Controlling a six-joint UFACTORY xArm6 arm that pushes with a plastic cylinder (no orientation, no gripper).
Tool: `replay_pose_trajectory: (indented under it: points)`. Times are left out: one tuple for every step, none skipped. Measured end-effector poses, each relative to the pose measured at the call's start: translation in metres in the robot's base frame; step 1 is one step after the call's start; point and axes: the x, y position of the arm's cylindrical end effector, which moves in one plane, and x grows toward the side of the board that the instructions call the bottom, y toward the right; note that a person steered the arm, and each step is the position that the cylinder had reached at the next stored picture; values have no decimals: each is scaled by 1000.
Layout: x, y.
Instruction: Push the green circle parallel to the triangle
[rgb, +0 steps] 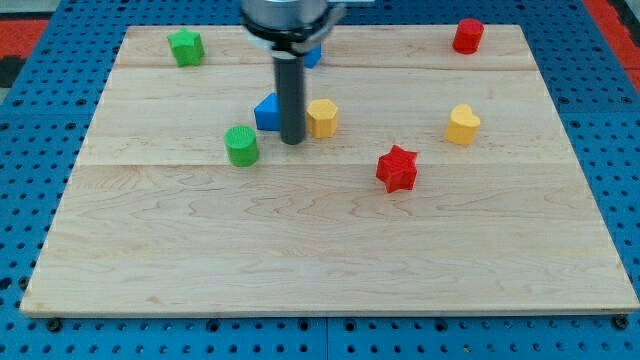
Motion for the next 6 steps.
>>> replay_pose_trajectory:
  points:
    - [35,-19]
    - [56,15]
    - [60,-99]
    - [39,-113]
    - [56,-115]
    - [46,-88]
